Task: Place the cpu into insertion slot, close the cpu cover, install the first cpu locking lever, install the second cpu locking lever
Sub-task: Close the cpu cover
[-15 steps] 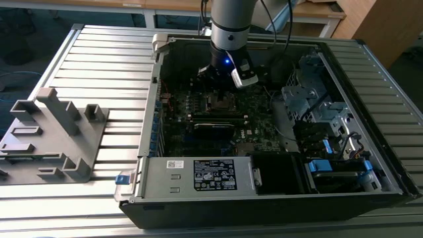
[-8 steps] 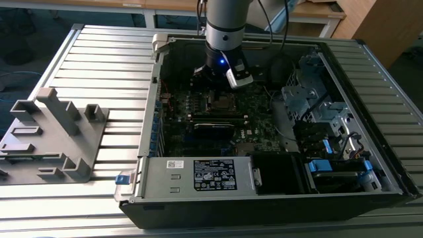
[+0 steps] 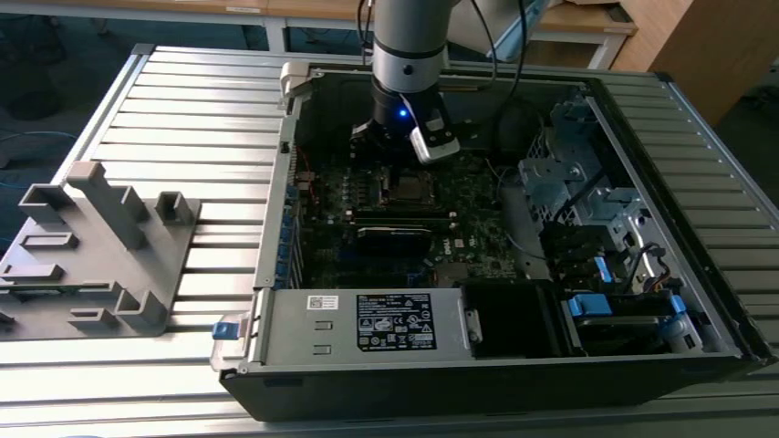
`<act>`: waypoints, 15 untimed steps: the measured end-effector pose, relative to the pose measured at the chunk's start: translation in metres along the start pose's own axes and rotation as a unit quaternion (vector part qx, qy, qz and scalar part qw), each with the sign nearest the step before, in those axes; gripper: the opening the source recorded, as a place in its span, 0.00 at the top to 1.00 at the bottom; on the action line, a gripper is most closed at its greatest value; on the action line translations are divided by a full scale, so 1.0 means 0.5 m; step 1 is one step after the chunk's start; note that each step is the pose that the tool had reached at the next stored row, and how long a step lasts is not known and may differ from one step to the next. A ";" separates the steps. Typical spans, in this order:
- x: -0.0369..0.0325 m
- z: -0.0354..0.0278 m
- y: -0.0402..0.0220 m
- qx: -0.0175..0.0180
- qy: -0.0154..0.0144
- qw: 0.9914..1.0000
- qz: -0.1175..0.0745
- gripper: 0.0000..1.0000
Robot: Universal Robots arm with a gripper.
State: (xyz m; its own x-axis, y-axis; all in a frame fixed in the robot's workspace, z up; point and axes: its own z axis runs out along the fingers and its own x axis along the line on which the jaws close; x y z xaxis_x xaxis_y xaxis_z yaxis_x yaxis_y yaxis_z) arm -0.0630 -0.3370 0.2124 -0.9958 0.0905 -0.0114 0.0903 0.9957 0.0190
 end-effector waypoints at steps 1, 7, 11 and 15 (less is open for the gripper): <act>0.000 0.000 0.000 0.000 0.000 1.000 0.000 0.89; 0.003 0.003 0.000 0.000 0.000 1.000 0.000 0.89; 0.006 0.006 -0.001 0.000 0.000 1.000 0.000 0.89; 0.011 0.010 -0.001 0.000 0.000 1.000 0.000 0.89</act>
State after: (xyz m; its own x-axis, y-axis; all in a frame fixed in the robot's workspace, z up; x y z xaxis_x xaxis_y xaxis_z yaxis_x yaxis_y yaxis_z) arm -0.0685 -0.3370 0.2072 -0.9958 0.0906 -0.0115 0.0904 0.9957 0.0190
